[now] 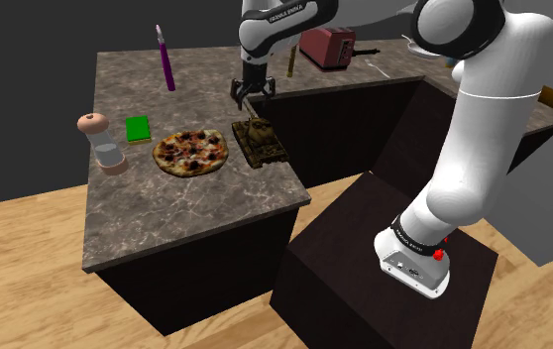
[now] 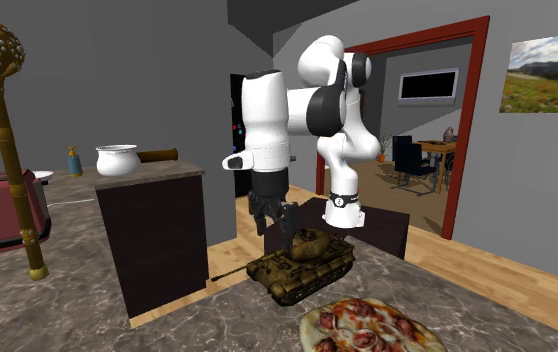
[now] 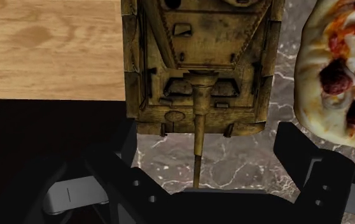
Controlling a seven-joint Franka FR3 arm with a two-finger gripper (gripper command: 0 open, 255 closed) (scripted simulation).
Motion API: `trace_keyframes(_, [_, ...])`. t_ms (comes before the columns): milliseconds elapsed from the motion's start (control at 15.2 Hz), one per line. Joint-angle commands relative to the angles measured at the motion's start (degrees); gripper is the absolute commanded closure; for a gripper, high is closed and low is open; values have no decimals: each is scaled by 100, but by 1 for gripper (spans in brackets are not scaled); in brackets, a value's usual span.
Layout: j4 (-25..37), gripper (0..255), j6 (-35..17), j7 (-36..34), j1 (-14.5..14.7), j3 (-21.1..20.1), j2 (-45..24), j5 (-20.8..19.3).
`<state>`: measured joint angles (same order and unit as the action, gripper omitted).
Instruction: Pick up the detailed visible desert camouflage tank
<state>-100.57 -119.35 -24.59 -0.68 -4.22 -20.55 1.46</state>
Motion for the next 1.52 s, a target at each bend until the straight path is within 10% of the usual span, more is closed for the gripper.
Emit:
trace_keyframes(0, [-80,0,-146,-7,3,2,-65,0])
trace_keyframes(330, [-184,0,-376,-2,6,5,-191,-5])
trace_keyframes(396, [-205,255,-385,-4,7,4,-179,-5])
trace_keyframes(1452, [36,255,78,-12,-1,-1,44,4])
